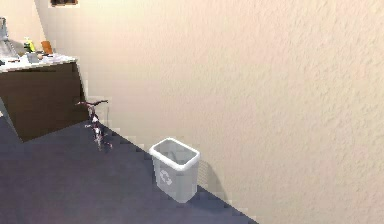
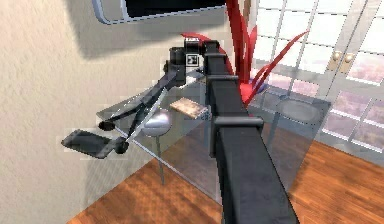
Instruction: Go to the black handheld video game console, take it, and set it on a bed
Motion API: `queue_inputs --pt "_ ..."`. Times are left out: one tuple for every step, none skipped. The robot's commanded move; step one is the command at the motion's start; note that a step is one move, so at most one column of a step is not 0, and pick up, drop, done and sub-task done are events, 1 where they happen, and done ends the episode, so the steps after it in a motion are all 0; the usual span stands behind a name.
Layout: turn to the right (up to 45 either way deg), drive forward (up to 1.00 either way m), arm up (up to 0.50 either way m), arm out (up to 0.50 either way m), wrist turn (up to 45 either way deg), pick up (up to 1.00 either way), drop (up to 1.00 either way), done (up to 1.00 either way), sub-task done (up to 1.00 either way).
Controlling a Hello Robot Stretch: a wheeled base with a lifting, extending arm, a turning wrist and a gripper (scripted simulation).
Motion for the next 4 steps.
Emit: queue_inputs --pt "0.0 0.0 0.0 -0.4 0.0 0.0 0.0 0.0 0.0" --pt "12.0 0.0 0.0 0.0 0.0 0.0 0.0 0.0 0.0" --pt "0.0 0.3 0.0 0.0 0.0 0.0 0.0 0.0 0.0" --pt "-45.0 0.0 0.0 0.0 0.0 0.0 0.0 0.0 0.0"
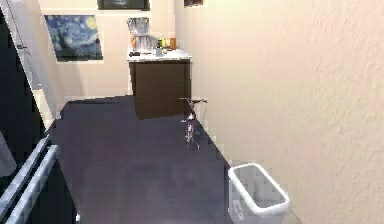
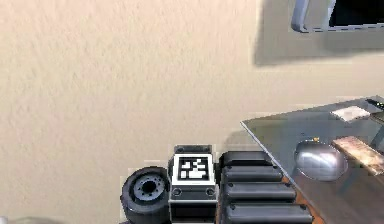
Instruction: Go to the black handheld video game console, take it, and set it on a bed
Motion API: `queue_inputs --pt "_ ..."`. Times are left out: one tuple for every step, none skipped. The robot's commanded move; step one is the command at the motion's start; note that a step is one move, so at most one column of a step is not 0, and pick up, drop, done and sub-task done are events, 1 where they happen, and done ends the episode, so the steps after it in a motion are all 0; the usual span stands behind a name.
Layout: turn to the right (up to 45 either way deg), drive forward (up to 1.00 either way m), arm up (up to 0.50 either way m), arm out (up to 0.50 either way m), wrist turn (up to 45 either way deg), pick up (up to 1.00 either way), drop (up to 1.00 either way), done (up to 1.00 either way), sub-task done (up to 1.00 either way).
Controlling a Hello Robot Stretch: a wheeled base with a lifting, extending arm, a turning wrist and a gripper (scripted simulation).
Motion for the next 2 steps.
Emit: queue_inputs --pt "-18.0 0.0 0.0 0.0 0.0 0.0 0.0 0.0 0.0" --pt "0.0 1.0 0.0 0.0 0.0 0.0 0.0 0.0 0.0"
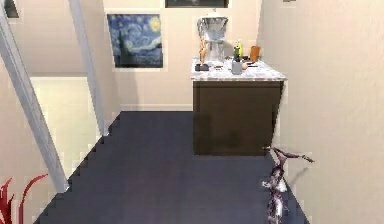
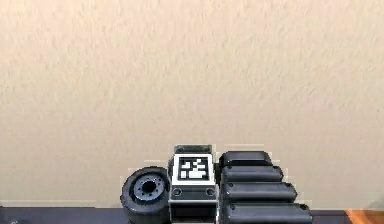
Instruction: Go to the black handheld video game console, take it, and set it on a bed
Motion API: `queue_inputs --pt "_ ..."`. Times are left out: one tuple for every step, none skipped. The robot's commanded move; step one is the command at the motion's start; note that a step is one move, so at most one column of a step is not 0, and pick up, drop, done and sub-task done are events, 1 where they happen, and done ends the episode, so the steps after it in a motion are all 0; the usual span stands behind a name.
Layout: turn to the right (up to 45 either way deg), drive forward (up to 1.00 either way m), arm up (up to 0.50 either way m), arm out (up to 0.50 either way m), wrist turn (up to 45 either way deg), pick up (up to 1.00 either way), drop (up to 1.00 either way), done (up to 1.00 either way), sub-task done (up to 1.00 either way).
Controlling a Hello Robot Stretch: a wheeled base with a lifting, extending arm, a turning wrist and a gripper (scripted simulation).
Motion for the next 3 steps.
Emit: queue_inputs --pt "-6.0 0.0 0.0 0.0 0.0 0.0 0.0 0.0 0.0" --pt "-3.0 0.0 0.0 0.0 0.0 0.0 0.0 0.0 0.0" --pt "0.0 0.4 0.0 0.0 0.0 0.0 0.0 0.0 0.0"
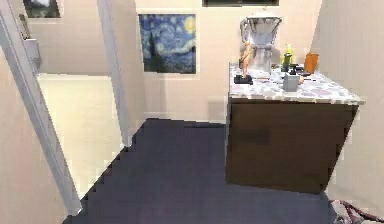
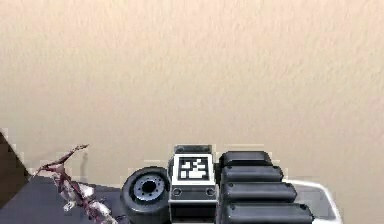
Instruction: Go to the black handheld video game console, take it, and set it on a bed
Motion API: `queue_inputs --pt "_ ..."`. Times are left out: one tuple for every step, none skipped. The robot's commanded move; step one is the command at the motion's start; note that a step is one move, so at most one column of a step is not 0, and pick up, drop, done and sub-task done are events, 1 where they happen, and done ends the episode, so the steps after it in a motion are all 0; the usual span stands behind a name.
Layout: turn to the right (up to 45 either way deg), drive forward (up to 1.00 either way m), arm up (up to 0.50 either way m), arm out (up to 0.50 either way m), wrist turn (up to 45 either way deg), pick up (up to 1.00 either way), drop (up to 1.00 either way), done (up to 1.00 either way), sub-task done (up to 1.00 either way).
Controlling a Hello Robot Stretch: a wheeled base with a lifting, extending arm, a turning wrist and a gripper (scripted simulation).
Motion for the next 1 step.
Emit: queue_inputs --pt "-24.0 0.0 0.0 0.0 0.0 0.0 0.0 0.0 0.0"
